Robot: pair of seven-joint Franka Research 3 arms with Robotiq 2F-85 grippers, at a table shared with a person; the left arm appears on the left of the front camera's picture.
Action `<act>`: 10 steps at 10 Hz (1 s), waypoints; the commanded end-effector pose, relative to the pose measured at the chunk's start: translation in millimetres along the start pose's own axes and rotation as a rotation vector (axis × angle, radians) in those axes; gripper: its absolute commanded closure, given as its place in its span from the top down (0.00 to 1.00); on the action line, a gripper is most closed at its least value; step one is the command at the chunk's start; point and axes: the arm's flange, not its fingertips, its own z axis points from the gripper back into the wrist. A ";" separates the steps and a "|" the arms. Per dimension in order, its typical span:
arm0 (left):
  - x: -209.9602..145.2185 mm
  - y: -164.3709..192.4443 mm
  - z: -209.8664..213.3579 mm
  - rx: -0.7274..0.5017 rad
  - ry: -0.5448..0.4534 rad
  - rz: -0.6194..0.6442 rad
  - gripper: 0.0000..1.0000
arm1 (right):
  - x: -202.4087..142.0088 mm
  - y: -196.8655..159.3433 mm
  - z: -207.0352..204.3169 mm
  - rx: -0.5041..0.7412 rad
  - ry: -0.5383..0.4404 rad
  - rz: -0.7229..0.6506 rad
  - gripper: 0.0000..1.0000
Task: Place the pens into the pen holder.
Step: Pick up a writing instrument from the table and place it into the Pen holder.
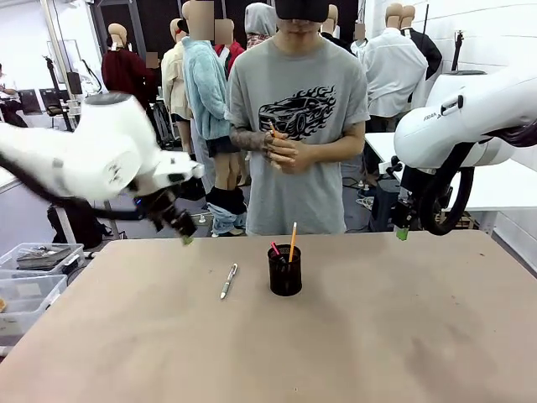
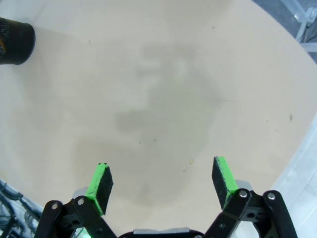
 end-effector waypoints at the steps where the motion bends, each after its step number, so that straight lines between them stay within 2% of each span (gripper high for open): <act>1: 26.5 -5.5 -46.1 -0.043 0.041 0.013 1.00 | 0.7 -0.4 -1.7 0.005 -0.007 -0.006 1.00; 6: 55.7 -22.3 -101.6 -0.059 0.115 0.073 1.00 | 0.7 -0.4 -1.7 0.005 -0.007 -0.006 1.00; 10: 53.7 -37.8 -136.3 -0.096 0.173 0.072 1.00 | 0.7 -0.4 -1.7 0.005 -0.007 -0.006 1.00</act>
